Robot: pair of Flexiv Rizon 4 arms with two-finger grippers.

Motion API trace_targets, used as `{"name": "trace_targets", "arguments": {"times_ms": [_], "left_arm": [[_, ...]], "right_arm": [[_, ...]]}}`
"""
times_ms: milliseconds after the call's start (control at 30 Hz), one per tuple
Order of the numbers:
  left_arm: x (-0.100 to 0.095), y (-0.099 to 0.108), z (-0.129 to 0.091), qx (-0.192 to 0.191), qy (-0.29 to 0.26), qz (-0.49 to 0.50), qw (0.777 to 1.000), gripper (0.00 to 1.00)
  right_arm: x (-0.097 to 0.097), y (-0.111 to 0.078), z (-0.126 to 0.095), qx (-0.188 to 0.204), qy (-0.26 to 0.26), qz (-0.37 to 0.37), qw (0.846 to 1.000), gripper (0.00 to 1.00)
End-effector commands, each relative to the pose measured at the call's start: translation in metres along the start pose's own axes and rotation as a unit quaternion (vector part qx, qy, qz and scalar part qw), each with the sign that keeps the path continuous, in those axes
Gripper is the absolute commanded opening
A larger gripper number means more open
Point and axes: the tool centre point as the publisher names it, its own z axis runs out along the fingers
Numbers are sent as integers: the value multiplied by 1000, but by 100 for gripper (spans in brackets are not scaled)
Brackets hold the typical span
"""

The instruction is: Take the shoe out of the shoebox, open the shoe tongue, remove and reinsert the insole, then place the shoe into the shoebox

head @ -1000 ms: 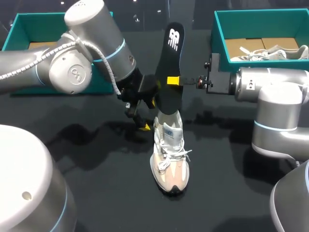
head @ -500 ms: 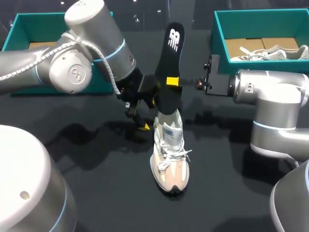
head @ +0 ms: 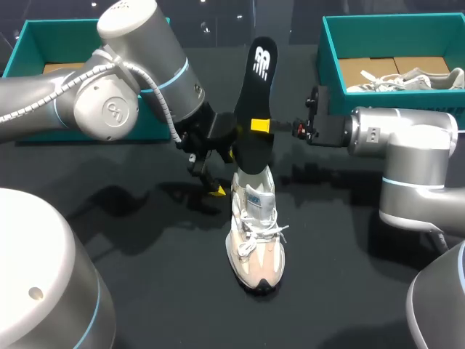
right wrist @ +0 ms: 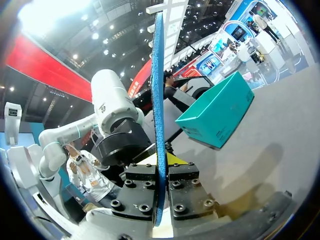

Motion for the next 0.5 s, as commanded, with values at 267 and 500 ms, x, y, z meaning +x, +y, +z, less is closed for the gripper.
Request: {"name": "trace_targets", "arguments": {"times_ms": [267,500], "left_arm": [[1,1,-1,-1,-1,1,1000,100],[1,1,-1,-1,-1,1,1000,100]], "right_arm": [[-9,-2,-3,15,43,-3,999,0],[-8,-8,-2,30,50,-9,998,0]]}}
